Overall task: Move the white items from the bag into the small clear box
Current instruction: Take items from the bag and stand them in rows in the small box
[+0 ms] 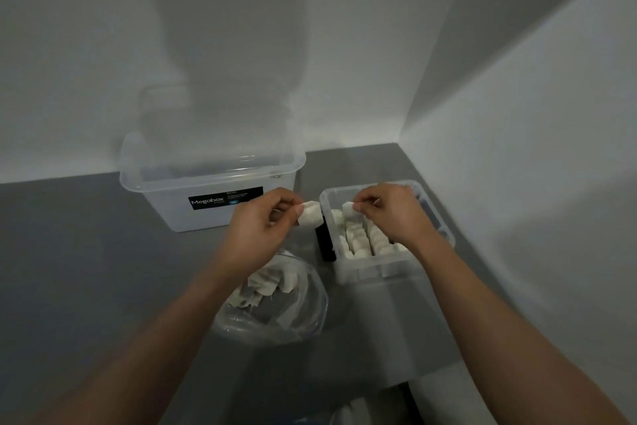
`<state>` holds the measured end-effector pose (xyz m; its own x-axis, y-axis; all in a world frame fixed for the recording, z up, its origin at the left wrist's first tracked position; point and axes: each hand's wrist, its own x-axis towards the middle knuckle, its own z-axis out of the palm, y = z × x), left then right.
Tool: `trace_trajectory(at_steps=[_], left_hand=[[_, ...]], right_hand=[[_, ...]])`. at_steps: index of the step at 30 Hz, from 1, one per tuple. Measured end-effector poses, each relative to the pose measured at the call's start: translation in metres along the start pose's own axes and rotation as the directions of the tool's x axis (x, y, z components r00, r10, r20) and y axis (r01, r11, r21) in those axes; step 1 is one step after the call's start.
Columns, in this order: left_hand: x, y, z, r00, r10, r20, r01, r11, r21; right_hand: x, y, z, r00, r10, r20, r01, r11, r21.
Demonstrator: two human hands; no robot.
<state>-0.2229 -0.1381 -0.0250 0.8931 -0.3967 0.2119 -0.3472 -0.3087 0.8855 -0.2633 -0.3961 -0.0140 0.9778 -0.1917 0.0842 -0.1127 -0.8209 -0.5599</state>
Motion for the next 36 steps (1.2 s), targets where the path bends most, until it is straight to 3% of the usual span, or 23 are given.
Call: trace_trajectory(at_steps=[5, 7, 19, 21, 24, 27, 30, 36], left_hand=[[-0.007, 0.008, 0.016, 0.996, -0.071, -0.049, 0.068, 0.996, -0.058], [-0.012, 0.009, 0.023, 0.994, -0.092, -0.057, 0.089, 0.994, -0.057], [-0.028, 0.011, 0.041, 0.984, -0.145, -0.105, 0.149, 0.988, 0.040], [-0.028, 0.011, 0.040, 0.985, -0.136, -0.108, 0.143, 0.987, 0.068], [-0.025, 0.014, 0.042, 0.989, -0.104, -0.106, 0.120, 0.980, 0.158], [-0.017, 0.018, 0.047, 0.992, -0.086, -0.096, 0.102, 0.978, 0.179], [-0.009, 0.023, 0.053, 0.998, -0.026, -0.062, 0.038, 0.979, 0.202], [0.004, 0.027, 0.070, 0.999, -0.023, -0.031, 0.030, 0.974, 0.223]], right_hand=[[0.032, 0.023, 0.026, 0.949, 0.016, 0.314, -0.009, 1.000, -0.024], [0.043, 0.035, 0.041, 0.931, 0.018, 0.365, 0.004, 0.998, -0.059], [0.058, 0.047, 0.061, 0.965, -0.032, 0.261, 0.092, 0.970, -0.223], [0.051, 0.041, 0.047, 0.986, -0.052, 0.157, 0.073, 0.989, -0.130], [0.030, 0.024, 0.015, 0.997, -0.069, 0.023, 0.064, 0.984, 0.166], [0.004, 0.004, -0.012, 0.972, -0.191, 0.139, 0.136, 0.933, 0.332], [-0.008, -0.002, -0.020, 0.911, -0.320, 0.259, 0.256, 0.933, 0.252], [-0.008, 0.012, -0.021, 0.938, -0.300, 0.174, 0.276, 0.950, 0.149]])
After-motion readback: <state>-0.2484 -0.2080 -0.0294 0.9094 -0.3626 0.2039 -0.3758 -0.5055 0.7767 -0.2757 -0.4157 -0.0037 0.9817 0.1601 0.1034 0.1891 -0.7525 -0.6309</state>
